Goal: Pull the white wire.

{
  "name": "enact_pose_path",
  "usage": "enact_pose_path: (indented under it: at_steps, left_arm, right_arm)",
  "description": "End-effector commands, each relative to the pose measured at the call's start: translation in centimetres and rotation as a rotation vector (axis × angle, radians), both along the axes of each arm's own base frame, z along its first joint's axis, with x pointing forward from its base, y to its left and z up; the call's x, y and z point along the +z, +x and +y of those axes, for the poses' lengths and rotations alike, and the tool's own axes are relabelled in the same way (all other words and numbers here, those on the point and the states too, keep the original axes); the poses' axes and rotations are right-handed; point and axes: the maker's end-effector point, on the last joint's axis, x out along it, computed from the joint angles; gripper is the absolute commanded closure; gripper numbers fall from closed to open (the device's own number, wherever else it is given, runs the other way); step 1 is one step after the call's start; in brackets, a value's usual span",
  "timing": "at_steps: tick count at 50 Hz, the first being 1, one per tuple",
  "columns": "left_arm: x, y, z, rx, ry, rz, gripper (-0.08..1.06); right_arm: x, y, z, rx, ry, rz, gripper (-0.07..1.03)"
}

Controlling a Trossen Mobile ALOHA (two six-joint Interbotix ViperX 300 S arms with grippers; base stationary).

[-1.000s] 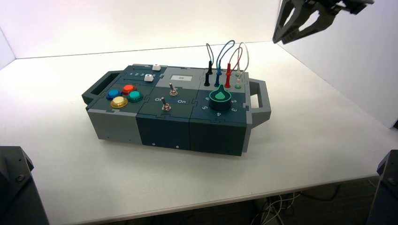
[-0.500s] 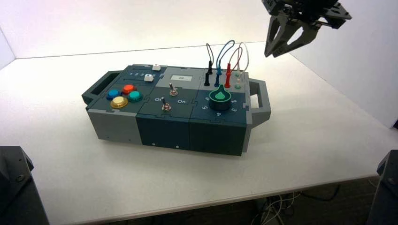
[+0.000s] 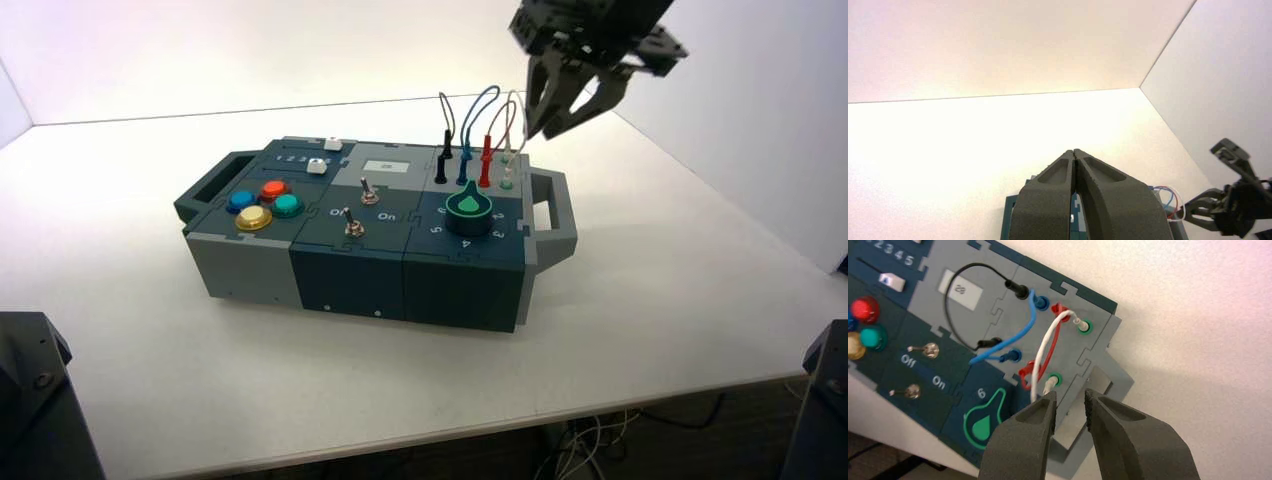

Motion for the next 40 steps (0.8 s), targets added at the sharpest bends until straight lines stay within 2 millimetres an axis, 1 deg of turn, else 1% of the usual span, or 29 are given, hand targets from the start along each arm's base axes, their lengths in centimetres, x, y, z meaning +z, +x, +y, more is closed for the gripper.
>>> enact_pose_path:
  at_steps: [1, 18, 40]
  left_arm:
    - [0.6, 0.3, -0.1, -0.001, -0.005, -0.018, 1.01]
    - [0.9, 0.3, -0.1, -0.001, -0.005, -0.026, 1.01]
    - [1.0, 0.3, -0.1, 0.000, -0.004, -0.028, 1.01]
  right_arm:
    - [0.8, 1.3, 0.9, 0.002, 0.017, -0.029, 0.63]
    - [0.8, 3.3, 1.8, 0.010, 0.016, -0.046, 0.63]
    - [-0.5, 3.8, 2.0, 0.010, 0.005, -0.033, 0.64]
